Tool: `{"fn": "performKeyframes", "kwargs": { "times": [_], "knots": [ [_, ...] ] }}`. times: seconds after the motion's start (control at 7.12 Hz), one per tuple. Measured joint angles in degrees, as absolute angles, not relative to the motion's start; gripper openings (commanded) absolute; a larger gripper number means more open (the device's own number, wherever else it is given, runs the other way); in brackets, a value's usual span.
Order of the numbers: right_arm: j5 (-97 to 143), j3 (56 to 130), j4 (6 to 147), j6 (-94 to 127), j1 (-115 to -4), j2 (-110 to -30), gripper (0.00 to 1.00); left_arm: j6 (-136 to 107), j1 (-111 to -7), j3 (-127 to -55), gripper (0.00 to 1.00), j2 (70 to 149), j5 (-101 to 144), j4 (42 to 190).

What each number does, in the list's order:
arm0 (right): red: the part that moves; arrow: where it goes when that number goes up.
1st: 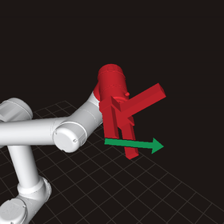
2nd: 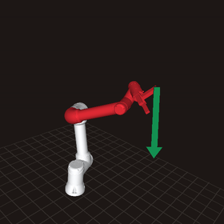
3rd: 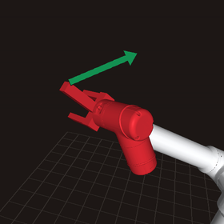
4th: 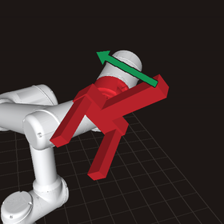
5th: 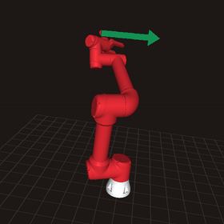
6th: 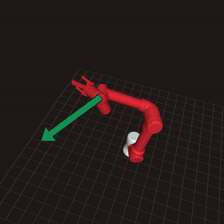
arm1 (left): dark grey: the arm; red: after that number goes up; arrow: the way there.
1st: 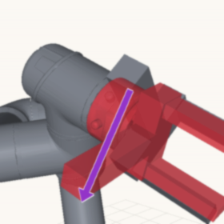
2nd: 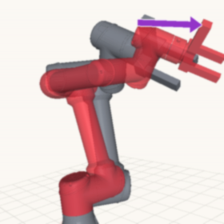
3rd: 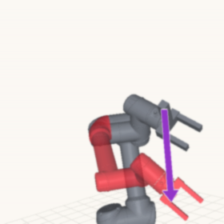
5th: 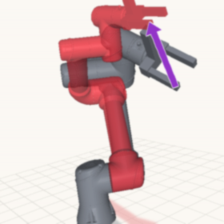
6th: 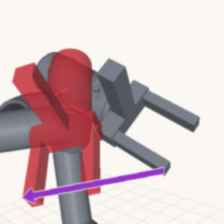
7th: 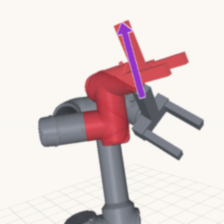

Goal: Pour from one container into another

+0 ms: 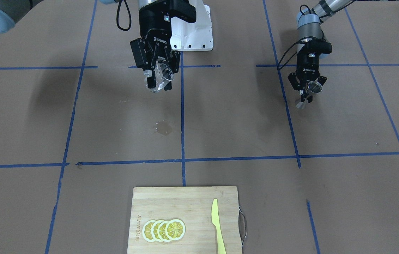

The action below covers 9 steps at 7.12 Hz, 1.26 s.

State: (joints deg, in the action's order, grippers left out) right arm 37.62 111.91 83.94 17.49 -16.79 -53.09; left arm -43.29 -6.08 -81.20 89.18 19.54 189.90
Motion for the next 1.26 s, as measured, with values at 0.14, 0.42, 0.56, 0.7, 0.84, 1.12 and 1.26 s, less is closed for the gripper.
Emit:
{"fn": "performKeyframes", "kwargs": {
  "times": [0.14,0.42,0.56,0.7,0.84,1.12,1.26],
  "knots": [
    [37.62,111.94,83.93,17.49,-16.79,-53.11,0.0,-43.37,-6.03,-81.18,0.17,89.2,19.48,189.89],
    [37.62,111.97,83.94,17.49,-16.79,-53.16,0.0,-43.64,-5.99,-81.2,0.21,89.21,19.59,189.99],
    [37.62,111.97,83.93,17.49,-16.79,-53.17,0.0,-43.65,-5.98,-81.19,0.23,89.21,19.67,189.99],
    [37.62,111.97,83.94,17.49,-16.79,-53.17,0.0,-43.62,-5.95,-81.16,0.25,89.21,19.73,189.96],
    [37.62,111.97,83.94,17.49,-16.79,-53.17,0.0,-43.6,-5.92,-81.13,0.29,89.21,19.76,189.96],
    [37.62,111.97,83.93,17.49,-16.79,-53.17,0.0,-43.59,-5.89,-81.09,0.4,89.21,19.77,189.95],
    [37.62,111.97,83.94,17.49,-16.79,-53.2,0.0,-43.59,-5.86,-81.06,0.43,89.21,19.78,189.94]
  ]
}}
